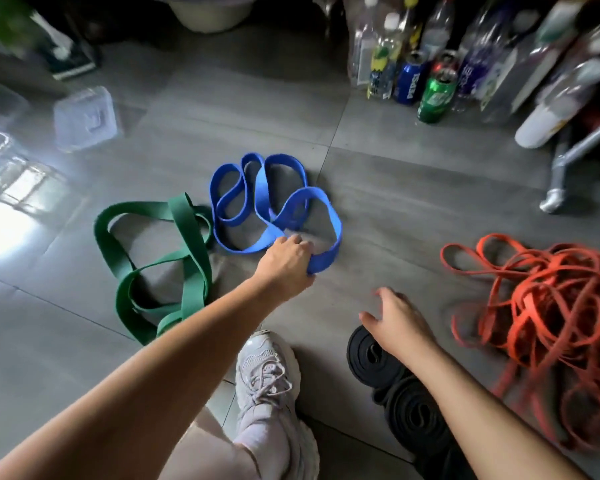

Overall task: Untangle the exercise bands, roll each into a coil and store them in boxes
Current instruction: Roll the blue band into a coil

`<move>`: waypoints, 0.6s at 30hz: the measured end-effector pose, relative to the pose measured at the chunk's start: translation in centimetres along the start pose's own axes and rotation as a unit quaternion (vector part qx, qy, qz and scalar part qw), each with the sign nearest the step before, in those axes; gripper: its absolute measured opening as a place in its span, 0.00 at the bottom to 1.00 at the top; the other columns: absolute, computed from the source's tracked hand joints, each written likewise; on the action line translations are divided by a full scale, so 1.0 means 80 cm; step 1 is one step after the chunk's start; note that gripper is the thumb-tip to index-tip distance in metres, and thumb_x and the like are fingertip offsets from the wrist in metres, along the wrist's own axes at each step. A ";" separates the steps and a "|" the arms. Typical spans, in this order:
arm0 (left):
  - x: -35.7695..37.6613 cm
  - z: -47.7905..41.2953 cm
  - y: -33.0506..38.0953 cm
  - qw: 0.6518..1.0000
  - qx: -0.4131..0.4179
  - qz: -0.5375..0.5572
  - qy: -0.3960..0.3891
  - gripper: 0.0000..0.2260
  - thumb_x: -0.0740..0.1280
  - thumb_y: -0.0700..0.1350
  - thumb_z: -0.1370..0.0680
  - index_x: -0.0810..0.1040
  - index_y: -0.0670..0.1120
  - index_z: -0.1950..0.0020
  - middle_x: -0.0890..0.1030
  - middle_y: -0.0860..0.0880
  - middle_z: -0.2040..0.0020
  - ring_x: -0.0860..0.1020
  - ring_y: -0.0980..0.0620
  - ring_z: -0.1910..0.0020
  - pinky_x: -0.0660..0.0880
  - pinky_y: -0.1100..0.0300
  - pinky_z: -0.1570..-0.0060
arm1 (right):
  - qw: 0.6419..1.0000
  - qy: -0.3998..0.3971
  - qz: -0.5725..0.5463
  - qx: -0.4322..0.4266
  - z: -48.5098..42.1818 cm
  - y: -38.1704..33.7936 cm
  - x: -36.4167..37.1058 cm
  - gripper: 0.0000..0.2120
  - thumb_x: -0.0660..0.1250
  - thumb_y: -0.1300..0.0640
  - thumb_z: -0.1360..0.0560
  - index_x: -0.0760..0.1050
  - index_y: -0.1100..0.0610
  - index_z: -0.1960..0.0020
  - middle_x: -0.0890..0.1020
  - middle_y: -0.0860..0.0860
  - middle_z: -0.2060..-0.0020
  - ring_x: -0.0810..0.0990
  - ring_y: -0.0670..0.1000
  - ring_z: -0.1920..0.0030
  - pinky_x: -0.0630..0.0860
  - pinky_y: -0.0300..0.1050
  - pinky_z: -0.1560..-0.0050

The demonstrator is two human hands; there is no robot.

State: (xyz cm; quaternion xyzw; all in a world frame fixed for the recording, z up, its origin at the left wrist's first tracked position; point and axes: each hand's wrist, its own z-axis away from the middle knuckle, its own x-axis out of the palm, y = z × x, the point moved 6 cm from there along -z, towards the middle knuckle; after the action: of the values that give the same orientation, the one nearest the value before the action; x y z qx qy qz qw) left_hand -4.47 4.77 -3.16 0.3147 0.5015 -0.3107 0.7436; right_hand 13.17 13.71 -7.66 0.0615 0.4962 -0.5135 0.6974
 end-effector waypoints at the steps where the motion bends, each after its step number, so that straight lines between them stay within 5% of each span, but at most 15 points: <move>1: -0.018 0.016 0.015 1.000 0.018 0.009 0.007 0.17 0.68 0.47 0.27 0.72 0.44 0.40 0.75 0.44 0.43 0.72 0.41 0.42 0.68 0.53 0.47 | 1.000 0.003 -0.003 -0.015 0.010 -0.013 -0.016 0.24 0.67 0.47 0.27 0.66 0.53 0.34 0.75 0.56 0.42 0.75 0.58 0.41 0.72 0.49 0.45; 7: -0.132 0.134 0.105 0.978 0.105 0.175 0.034 0.15 0.69 0.46 0.29 0.73 0.44 0.45 0.78 0.46 0.50 0.75 0.44 0.50 0.71 0.53 0.55 | 0.987 0.049 -0.044 -0.147 0.104 -0.086 -0.135 0.42 0.76 0.53 0.34 0.57 0.46 0.26 0.68 0.51 0.42 0.75 0.52 0.50 0.73 0.48 0.46; 11: -0.191 0.228 0.119 0.947 0.086 0.303 0.070 0.16 0.75 0.49 0.32 0.78 0.47 0.48 0.76 0.53 0.61 0.71 0.52 0.62 0.68 0.59 0.61 | 0.960 0.013 -0.208 -0.187 0.192 -0.116 -0.169 0.18 0.75 0.63 0.34 0.75 0.51 0.47 0.71 0.46 0.51 0.71 0.46 0.60 0.73 0.38 0.54; 15: -0.238 0.315 0.112 0.889 0.065 0.438 0.116 0.12 0.78 0.43 0.34 0.77 0.54 0.58 0.77 0.53 0.63 0.73 0.56 0.66 0.73 0.58 0.60 | 0.936 0.008 -0.223 -0.271 0.288 -0.153 -0.177 0.21 0.77 0.62 0.39 0.77 0.45 0.51 0.77 0.43 0.59 0.73 0.42 0.65 0.70 0.33 0.62; 18: -0.284 0.373 0.119 0.854 0.103 0.496 0.115 0.14 0.78 0.40 0.35 0.77 0.56 0.61 0.77 0.51 0.64 0.74 0.53 0.64 0.73 0.55 0.59 | 0.902 0.023 -0.303 -0.306 0.352 -0.177 -0.186 0.17 0.76 0.65 0.36 0.78 0.51 0.51 0.80 0.51 0.63 0.73 0.44 0.62 0.72 0.41 0.58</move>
State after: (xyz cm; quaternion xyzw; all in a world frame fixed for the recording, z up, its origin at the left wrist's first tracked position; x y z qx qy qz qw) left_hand 12.48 -9.38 28.68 0.6298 0.3261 0.0882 0.6994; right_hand 20.19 0.14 23.66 -0.2967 0.6396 -0.5212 0.4808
